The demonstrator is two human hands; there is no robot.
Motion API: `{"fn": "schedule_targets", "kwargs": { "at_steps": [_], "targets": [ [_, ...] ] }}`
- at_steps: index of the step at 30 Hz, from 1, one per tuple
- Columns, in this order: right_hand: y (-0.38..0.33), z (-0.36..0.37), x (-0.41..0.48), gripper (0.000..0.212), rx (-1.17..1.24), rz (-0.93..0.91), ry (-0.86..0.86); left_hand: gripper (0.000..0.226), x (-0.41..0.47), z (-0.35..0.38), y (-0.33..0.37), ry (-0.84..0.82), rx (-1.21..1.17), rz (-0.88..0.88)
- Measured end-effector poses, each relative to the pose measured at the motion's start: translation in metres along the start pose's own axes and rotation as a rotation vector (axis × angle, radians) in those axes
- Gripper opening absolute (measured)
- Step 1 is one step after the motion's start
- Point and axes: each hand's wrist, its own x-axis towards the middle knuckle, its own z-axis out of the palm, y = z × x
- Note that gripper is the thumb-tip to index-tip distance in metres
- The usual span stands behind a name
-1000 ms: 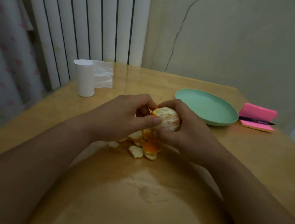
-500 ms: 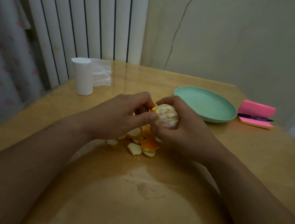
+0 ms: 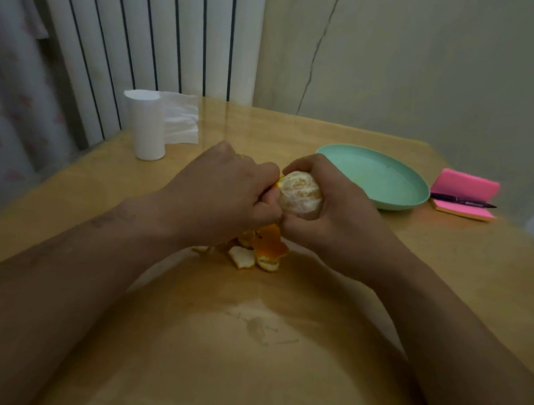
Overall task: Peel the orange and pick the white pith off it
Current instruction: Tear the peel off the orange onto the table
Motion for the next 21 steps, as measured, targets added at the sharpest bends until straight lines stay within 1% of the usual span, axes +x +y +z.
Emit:
{"fn": "schedule_targets", "kwargs": {
  "at_steps": [3, 5, 7, 10, 11, 13, 17, 21],
  "targets": [
    [-0.001, 0.000, 0.000, 0.048, -0.014, 0.001, 0.004, 0.030, 0.000, 0.002, 0.002, 0.035, -0.013, -0.021],
    [0.001, 0.002, -0.001, 0.047, 0.003, 0.013, 0.006, 0.034, -0.002, 0.005, 0.002, 0.034, -0.095, -0.068],
    [0.004, 0.003, -0.001, 0.048, 0.032, 0.037, -0.004, 0.037, -0.005, 0.007, 0.000, -0.028, -0.221, -0.133],
    [0.006, 0.004, -0.002, 0.049, 0.052, 0.062, -0.032, 0.047, -0.007, 0.005, -0.001, -0.206, -0.398, -0.228],
    [0.006, 0.004, -0.002, 0.049, 0.060, 0.059, -0.034, 0.047, -0.007, 0.004, -0.002, -0.235, -0.460, -0.255],
    [0.005, 0.005, -0.001, 0.049, 0.093, 0.050, -0.019, 0.043, -0.007, 0.004, -0.004, -0.219, -0.559, -0.268],
    [0.004, 0.006, -0.002, 0.049, 0.180, 0.032, 0.021, 0.037, -0.007, 0.006, -0.009, -0.129, -0.539, -0.195],
    [0.005, 0.009, 0.000, 0.048, 0.122, 0.011, 0.056, 0.032, -0.006, 0.009, -0.004, -0.071, -0.404, -0.166]
  ]
}}
